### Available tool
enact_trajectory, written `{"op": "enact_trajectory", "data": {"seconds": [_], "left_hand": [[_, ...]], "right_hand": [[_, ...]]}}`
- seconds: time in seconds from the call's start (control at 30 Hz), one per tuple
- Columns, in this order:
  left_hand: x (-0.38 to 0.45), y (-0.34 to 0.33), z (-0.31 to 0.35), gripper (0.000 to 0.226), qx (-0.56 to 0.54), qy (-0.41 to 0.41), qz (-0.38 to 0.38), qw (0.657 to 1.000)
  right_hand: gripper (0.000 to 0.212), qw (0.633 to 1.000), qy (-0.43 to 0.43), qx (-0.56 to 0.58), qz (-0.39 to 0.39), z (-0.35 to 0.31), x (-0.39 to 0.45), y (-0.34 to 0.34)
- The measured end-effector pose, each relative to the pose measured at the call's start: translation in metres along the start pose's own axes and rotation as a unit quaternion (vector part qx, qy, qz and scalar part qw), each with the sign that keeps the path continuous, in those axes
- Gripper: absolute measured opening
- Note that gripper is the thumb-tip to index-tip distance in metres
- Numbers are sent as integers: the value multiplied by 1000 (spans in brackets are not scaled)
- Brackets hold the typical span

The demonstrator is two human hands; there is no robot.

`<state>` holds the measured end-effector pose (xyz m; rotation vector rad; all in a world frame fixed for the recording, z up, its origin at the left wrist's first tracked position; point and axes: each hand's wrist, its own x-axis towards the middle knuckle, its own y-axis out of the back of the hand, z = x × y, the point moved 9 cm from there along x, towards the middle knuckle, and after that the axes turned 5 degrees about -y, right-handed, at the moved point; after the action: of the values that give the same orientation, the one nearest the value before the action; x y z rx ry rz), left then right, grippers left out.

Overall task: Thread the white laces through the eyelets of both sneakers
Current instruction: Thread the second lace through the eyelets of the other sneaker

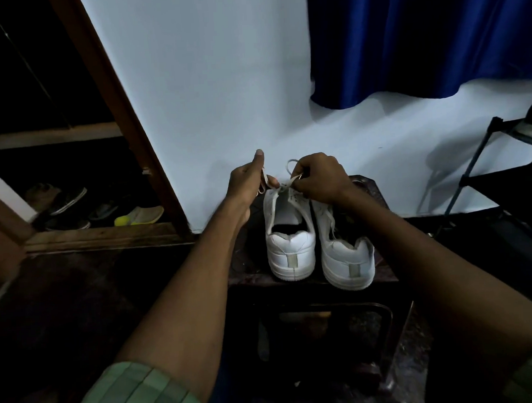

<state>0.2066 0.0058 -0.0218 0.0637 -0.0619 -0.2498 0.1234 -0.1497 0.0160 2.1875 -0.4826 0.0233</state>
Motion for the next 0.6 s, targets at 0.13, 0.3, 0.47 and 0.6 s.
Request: {"op": "enact_trajectory", "data": {"seconds": [0.13, 0.3, 0.47, 0.6], "left_hand": [[0, -3, -2, 44, -22, 8, 7, 1000], [1, 9, 23, 37, 300, -141, 68, 941], [-8, 2, 35, 41, 463, -177, 30, 868], [-2, -3, 19, 67, 437, -123, -57, 889]], "right_hand": [[19, 1000, 2, 15, 23, 2, -1, 3], [10, 995, -36, 45, 79, 16, 4, 10], [8, 991, -24, 63, 116, 13, 2, 16], [24, 990, 24, 112, 82, -1, 2, 16]]}}
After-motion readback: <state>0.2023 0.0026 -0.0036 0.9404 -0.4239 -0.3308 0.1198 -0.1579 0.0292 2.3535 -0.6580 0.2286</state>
